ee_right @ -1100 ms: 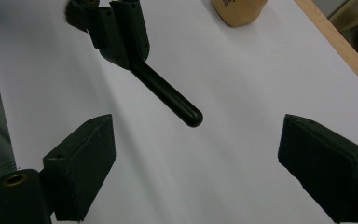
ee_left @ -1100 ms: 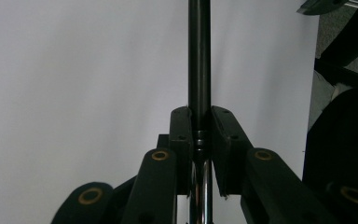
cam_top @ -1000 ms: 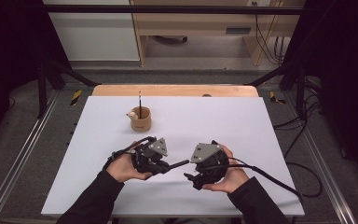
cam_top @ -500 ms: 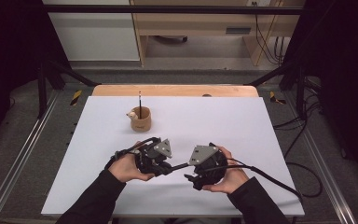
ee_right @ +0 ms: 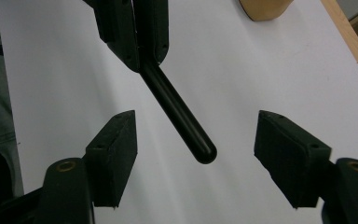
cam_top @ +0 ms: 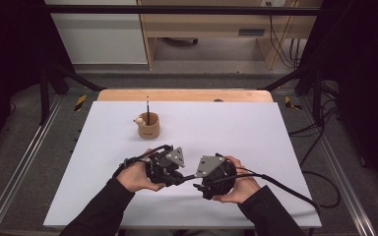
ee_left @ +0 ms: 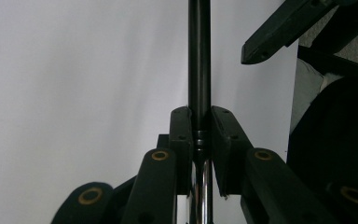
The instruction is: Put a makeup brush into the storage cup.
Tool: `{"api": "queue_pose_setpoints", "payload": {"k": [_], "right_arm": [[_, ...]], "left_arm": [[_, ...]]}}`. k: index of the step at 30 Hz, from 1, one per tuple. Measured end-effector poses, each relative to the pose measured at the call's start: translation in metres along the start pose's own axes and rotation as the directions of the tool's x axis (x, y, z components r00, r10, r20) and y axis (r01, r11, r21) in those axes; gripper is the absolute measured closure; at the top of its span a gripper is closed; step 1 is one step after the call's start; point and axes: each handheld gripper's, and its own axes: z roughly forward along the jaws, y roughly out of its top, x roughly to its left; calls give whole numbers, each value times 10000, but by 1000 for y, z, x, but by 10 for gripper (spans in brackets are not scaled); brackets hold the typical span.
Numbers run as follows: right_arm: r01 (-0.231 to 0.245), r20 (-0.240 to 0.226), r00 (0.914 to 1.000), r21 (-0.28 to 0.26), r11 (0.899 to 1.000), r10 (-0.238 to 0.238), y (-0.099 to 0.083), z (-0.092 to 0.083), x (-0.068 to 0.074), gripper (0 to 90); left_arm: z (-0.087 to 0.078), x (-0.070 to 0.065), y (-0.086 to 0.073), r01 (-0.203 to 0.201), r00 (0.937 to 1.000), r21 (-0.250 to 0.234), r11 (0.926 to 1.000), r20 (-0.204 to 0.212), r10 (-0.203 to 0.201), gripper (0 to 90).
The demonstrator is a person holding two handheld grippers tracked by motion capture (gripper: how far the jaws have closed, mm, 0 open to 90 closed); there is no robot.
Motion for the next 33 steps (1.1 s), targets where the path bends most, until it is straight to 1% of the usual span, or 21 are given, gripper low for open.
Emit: {"api": "queue_pose_setpoints", "payload": {"k": [2, 8, 14, 17, 20, 22, 26, 28, 30, 31, 33], "right_arm": [[33, -23, 10000, 12, 10000, -33, 1, 1, 0, 335], [415, -112, 9991, 97, 9991, -414, 2, 2, 1, 402], [509, -219, 9985, 143, 9986, -506, 2, 4, 1, 468], [657, -253, 9975, 182, 9977, -653, 3, 5, 2, 491], [770, -295, 9966, 241, 9967, -763, 3, 6, 2, 515], [746, -291, 9968, 246, 9969, -739, 3, 7, 3, 532], [902, -402, 9952, 290, 9955, -890, 3, 8, 4, 569], [805, -393, 9961, 249, 9964, -795, 2, 9, 6, 590], [974, -435, 9944, 288, 9948, -961, 2, 9, 5, 610], [901, -432, 9951, 255, 9956, -890, 3, 10, 6, 622], [1036, -458, 9937, 262, 9943, -1023, 3, 9, 5, 642]], "left_arm": [[0, 0, 1, -32, 10000, 49, 10000, -14, 32, 788], [-2, -1, 4, -75, 10000, 88, 9999, 43, 74, 788], [-2, -2, 5, -135, 9999, 73, 9999, 67, 134, 788], [-3, -3, 7, -177, 9998, 53, 9998, 66, 177, 788], [-3, -4, 8, -159, 9998, -75, 9998, 71, 160, 788], [-3, -5, 9, -186, 9998, -48, 9998, 98, 186, 788], [-2, -7, 10, -233, 9997, -74, 9997, 118, 234, 788], [-3, -7, 10, -258, 9996, -77, 9996, 127, 259, 788], [-2, -8, 10, -267, 9995, -150, 9995, 150, 269, 788], [-2, -8, 11, -292, 9994, -98, 9995, 157, 293, 788], [-2, -9, 11, -349, 9992, -49, 9994, 191, 350, 788]]}}
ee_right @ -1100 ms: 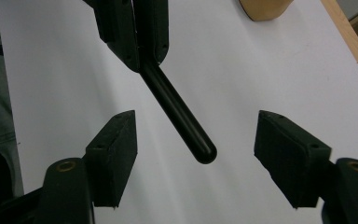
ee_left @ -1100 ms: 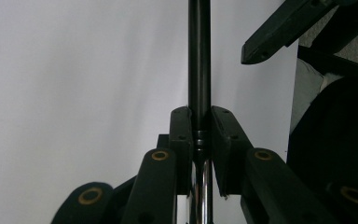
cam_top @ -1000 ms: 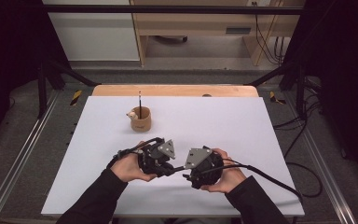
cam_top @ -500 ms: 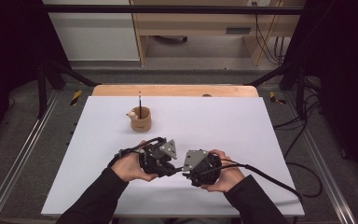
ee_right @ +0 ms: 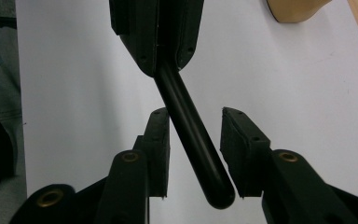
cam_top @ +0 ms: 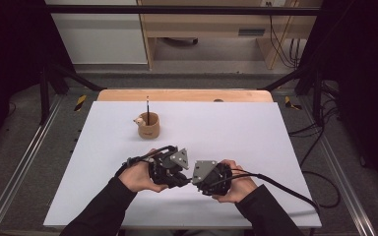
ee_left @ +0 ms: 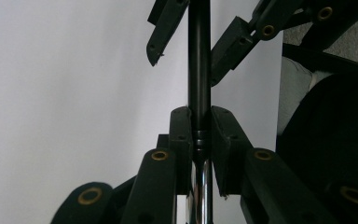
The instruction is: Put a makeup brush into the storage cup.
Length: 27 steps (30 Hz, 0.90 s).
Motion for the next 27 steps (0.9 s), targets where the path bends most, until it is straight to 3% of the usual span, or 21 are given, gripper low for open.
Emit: {"api": "queue_pose_setpoints", "payload": {"k": [14, 27], "right_arm": [[374, -152, 9992, 42, 9993, -374, -1, -1, 0, 685], [403, -212, 9990, -68, 9992, -404, -1, -2, 1, 725]], "left_arm": [[1, -1, 0, -143, 9999, -58, 9999, 31, 143, 787], [1, 2, -4, -13, 10000, -258, 9997, -41, 12, 751]]}}
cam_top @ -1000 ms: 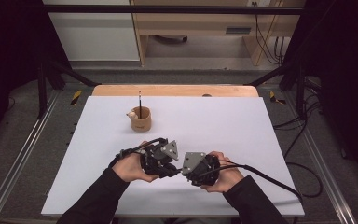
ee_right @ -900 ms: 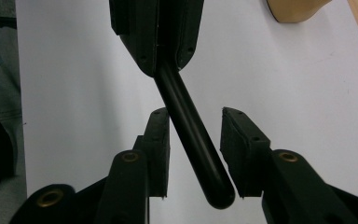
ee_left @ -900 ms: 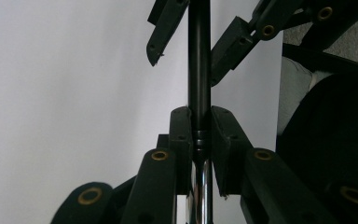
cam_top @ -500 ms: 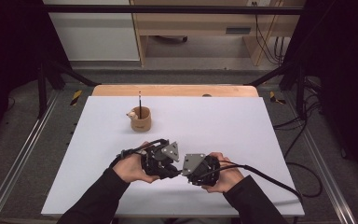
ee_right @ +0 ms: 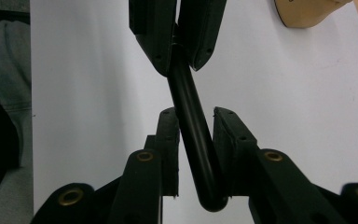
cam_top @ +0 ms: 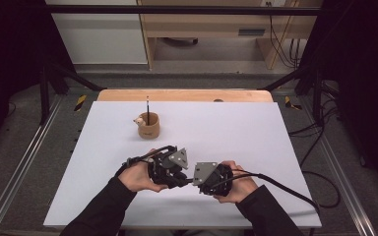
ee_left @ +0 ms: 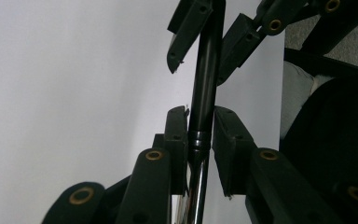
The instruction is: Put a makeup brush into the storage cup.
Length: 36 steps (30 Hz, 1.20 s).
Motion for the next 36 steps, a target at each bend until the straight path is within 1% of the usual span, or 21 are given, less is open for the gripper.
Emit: {"api": "queue_pose_setpoints", "payload": {"k": [1, 2, 4, 5, 6, 8, 11, 16, 17, 19, 23, 25, 26, 27, 28, 32, 36], "right_arm": [[-12, 35, 10000, -5, 10000, 12, 0, 0, 0, 729], [4, -68, 10000, 15, 10000, -4, 0, 0, 0, 735], [-35, -75, 10000, -6, 10000, 35, 0, 0, 0, 746], [16, -105, 9999, -44, 10000, -16, 0, 0, 0, 751], [-61, -137, 9999, -62, 10000, 60, 0, 0, 0, 758], [28, -213, 9998, -86, 10000, -29, 0, 0, 0, 768], [33, -399, 9992, -152, 9999, -39, 0, 0, 1, 789], [-155, -498, 9986, -114, 9998, 149, 0, 0, 1, 792], [-149, -436, 9989, -93, 9998, 145, 0, 1, 0, 793], [-207, -455, 9987, 3, 9998, 207, -1, 1, -1, 792], [-374, -385, 9986, 2, 9993, 373, -1, 1, -2, 792], [-337, -358, 9988, -17, 9994, 336, -1, 1, -4, 792], [-408, -334, 9986, -8, 9992, 408, -1, 1, -4, 792], [-488, -329, 9983, 22, 9988, 488, -1, 1, -5, 792], [-506, -298, 9983, 18, 9987, 507, -1, 1, -5, 792], [-580, -283, 9979, 30, 9983, 581, -3, 1, -8, 793], [-817, -236, 9964, 126, 9966, 820, -4, 0, -9, 792]], "left_arm": [[0, 0, 0, -20, 10000, 23, 10000, -7, 20, 749], [0, 0, 0, -17, 10000, 1, 10000, -29, 17, 745], [-1, 0, -1, -13, 10000, 9, 10000, -80, 13, 735], [-1, 1, -1, -21, 10000, -2, 10000, -81, 21, 731], [-1, 1, -1, -24, 10000, -19, 10000, -90, 24, 726], [-1, 1, -1, -63, 9999, -17, 10000, -135, 62, 717], [-2, 2, -1, -95, 9998, -27, 10000, -202, 95, 693], [-1, 2, -2, -104, 9994, -85, 9999, -330, 101, 679], [-2, 2, -3, -88, 9993, -151, 9998, -368, 82, 665], [-4, 3, -4, -34, 9988, -265, 9996, -498, 21, 634], [-9, 7, -9, 171, 9967, -528, 9985, -777, -212, 551], [-13, 8, -12, 321, 9949, -795, 9963, -931, -395, 508], [-15, 10, -14, 304, 9939, -838, 9960, -1031, -390, 481], [-17, 10, -15, 420, 9928, -990, 9942, -1073, -526, 471], [-19, 11, -17, 401, 9918, -1089, 9932, -1167, -528, 458], [-26, 14, -23, 641, 9857, -1532, 9861, -1443, -865, 394], [-32, 17, -31, 877, 9791, -1905, 9778, -1645, -1199, 345]]}}
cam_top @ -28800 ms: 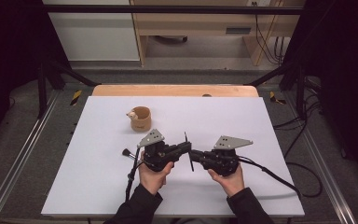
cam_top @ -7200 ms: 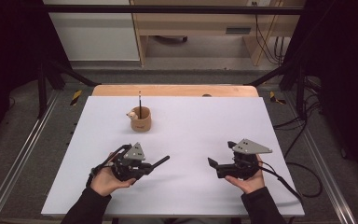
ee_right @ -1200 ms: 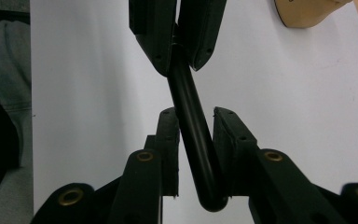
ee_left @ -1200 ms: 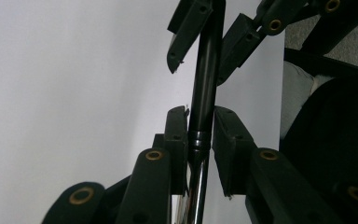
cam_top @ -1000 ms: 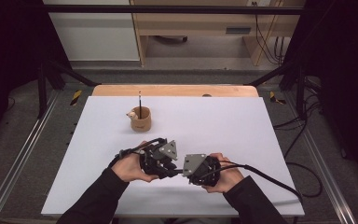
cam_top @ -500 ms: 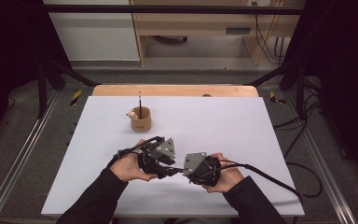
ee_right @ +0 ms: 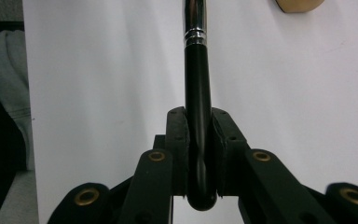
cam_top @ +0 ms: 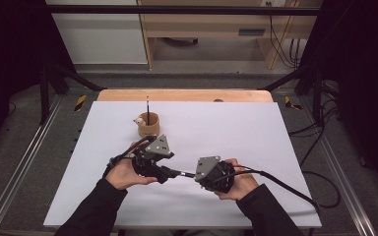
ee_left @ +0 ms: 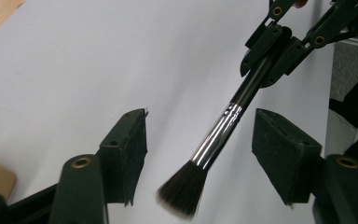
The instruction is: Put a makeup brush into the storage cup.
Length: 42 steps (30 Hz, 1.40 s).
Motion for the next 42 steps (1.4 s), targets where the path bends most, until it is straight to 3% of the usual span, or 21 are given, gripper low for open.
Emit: {"api": "queue_pose_setpoints", "payload": {"k": [5, 9, 17, 22, 28, 32, 36, 42], "right_arm": [[-131, 103, 9999, -32, 9999, 131, -2, -1, -3, 792], [-402, 123, 9991, -39, 9992, 402, -4, -2, -5, 792], [-829, 259, 9962, -240, 9963, 835, -10, -4, -9, 792], [-1103, 373, 9930, -381, 9932, 1118, -14, -5, -10, 792], [-1337, 541, 9891, -570, 9894, 1368, -20, -4, -11, 792], [-1612, 611, 9843, -742, 9841, 1658, -24, -3, -11, 792], [-1894, 633, 9785, -981, 9770, 1961, -29, -1, -11, 792], [-2250, 666, 9697, -1307, 9655, 2350, -34, 1, -9, 793]], "left_arm": [[-8, 3, -9, 497, 9975, -521, 9974, -478, -522, 304], [-15, 4, -17, 911, 9926, -1005, 9908, -706, -984, 279], [-24, 4, -31, 1458, 9807, -1734, 9740, -1044, -1654, 238], [-24, 6, -41, 1874, 9692, -2107, 9594, -1196, -2155, 224], [-22, 7, -52, 2308, 9574, -2364, 9438, -1177, -2636, 221], [-19, 5, -59, 2448, 9528, -2398, 9394, -1201, -2790, 218], [-17, 4, -66, 2701, 9466, -2626, 9263, -1035, -3053, 219], [-10, 3, -75, 2942, 9396, -2724, 9161, -929, -3294, 219]]}}
